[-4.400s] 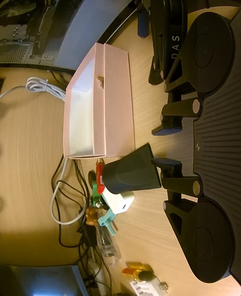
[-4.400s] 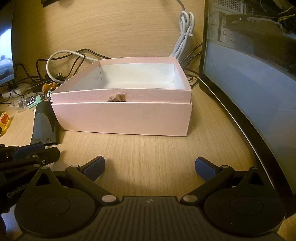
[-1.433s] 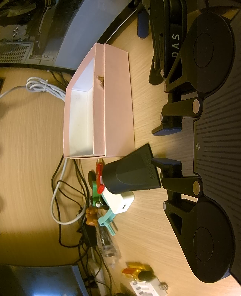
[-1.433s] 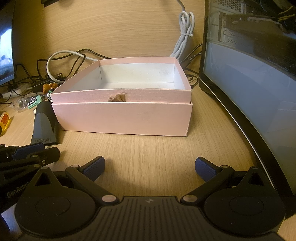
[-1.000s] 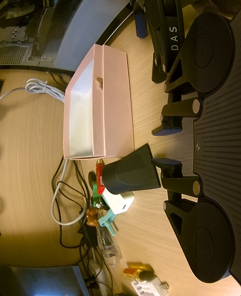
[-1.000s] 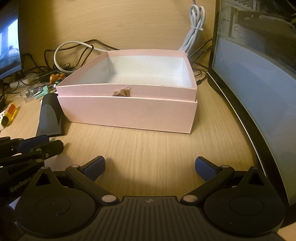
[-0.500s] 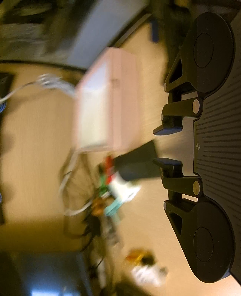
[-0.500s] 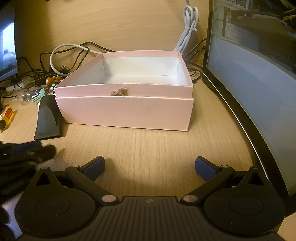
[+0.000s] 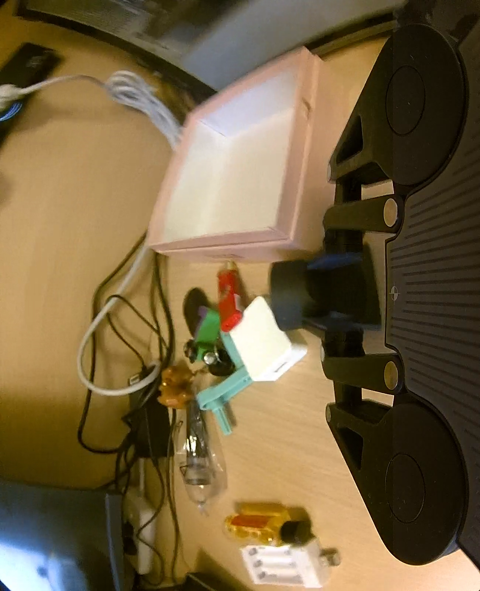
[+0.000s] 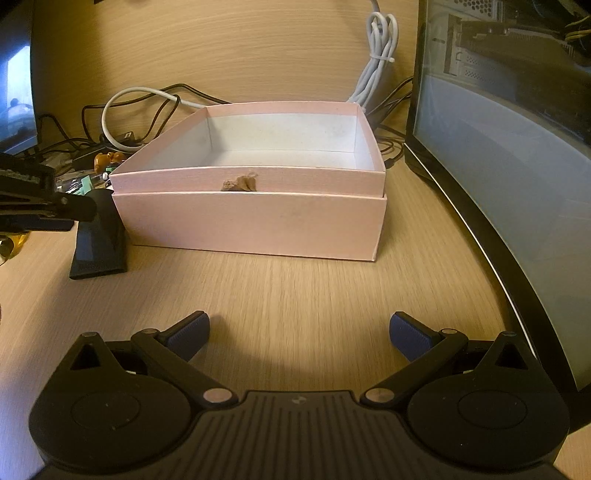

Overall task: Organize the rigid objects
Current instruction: 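Grasp the black hair-dryer nozzle with the left gripper, then carry the black nozzle with the left gripper while the right gripper grasps the brown dog figurine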

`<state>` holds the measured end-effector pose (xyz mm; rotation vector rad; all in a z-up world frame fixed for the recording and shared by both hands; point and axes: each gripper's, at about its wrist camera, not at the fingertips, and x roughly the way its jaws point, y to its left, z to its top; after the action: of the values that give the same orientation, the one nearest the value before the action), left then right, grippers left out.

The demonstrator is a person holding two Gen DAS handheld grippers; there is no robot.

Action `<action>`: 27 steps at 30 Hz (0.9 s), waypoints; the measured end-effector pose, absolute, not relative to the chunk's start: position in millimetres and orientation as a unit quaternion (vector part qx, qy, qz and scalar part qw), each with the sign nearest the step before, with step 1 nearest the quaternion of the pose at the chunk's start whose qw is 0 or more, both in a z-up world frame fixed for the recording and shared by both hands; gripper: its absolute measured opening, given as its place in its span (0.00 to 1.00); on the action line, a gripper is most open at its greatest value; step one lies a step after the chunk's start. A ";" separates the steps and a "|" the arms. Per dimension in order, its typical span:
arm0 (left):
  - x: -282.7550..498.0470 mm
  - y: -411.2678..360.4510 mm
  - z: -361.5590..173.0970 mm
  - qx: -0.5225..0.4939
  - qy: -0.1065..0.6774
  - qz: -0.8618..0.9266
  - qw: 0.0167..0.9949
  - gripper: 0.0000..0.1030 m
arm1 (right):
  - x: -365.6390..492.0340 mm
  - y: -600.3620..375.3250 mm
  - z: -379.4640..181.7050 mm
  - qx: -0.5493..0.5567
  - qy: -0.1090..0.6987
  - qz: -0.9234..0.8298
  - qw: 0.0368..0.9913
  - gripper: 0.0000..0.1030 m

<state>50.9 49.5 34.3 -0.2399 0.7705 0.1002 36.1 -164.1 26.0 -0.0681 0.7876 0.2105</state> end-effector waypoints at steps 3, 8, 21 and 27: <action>57.7 44.2 30.5 -0.097 0.379 0.054 0.919 0.46 | 36.2 -163.8 26.1 -0.033 0.383 0.102 0.918 1.00; 69.5 42.7 27.0 -0.082 0.379 0.061 0.920 0.50 | 36.3 -163.0 26.4 -0.034 0.383 0.103 0.917 1.00; 68.6 56.6 13.2 -0.075 0.390 0.022 0.918 0.51 | 33.2 -160.5 26.9 -0.039 0.386 0.107 0.915 1.00; 5.1 95.9 30.1 -0.101 0.373 0.007 0.922 0.51 | 34.9 -154.7 28.1 -0.037 0.394 0.093 0.914 1.00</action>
<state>5.1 95.9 30.1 -0.2070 0.7669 0.0139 34.9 -154.7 28.1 -0.0758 0.8123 0.1912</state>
